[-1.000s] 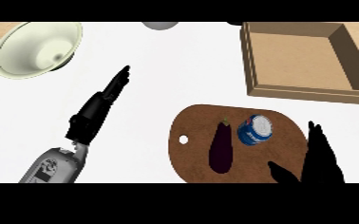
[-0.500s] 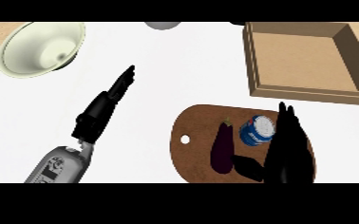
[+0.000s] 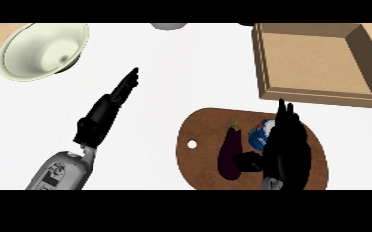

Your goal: Pick the can from the cutting board and place it in the cardboard box

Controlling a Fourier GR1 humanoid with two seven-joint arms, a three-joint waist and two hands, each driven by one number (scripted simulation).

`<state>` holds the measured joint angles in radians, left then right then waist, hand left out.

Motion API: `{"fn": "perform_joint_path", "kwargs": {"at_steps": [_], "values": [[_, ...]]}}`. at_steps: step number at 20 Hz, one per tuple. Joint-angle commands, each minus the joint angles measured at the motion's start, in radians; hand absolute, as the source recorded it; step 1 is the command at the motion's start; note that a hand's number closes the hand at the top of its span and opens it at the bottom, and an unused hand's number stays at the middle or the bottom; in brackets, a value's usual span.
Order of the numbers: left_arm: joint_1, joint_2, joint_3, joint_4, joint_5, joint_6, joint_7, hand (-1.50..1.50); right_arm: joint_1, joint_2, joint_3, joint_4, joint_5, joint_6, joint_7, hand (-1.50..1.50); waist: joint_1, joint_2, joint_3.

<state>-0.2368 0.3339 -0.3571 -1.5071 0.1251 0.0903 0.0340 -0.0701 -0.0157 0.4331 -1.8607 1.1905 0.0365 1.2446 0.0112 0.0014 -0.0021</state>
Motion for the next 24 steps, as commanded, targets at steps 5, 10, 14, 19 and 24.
{"fn": "perform_joint_path", "kwargs": {"at_steps": [5, 10, 14, 19, 24], "values": [[0.001, -0.024, 0.018, 0.021, -0.020, -0.010, -0.011, 0.00, -0.078, 0.015, 0.014, 0.006, 0.017, 0.051, 0.243, -1.50, -0.010, -0.002, 0.001], [-0.003, -0.025, 0.017, -0.052, -0.025, -0.003, 0.058, 0.00, -0.052, 0.015, 0.018, 0.023, 0.012, 0.068, 0.243, -1.50, -0.010, -0.005, 0.002], [0.013, -0.025, 0.030, 0.002, -0.033, -0.022, 0.009, 0.00, -0.120, 0.015, -0.011, 0.120, -0.036, 0.051, 0.243, -1.50, -0.003, 0.000, 0.001], [-0.038, -0.063, 0.039, 0.042, -0.051, -0.011, 0.023, 0.00, -0.086, 0.015, -0.009, 0.207, -0.061, -0.024, 0.193, -1.50, -0.009, 0.001, 0.002], [-0.035, -0.034, 0.070, 0.013, -0.019, -0.066, 0.034, 0.00, -0.079, 0.016, -0.016, 0.207, -0.092, -0.028, 0.212, -1.50, -0.007, -0.001, 0.002]]}}
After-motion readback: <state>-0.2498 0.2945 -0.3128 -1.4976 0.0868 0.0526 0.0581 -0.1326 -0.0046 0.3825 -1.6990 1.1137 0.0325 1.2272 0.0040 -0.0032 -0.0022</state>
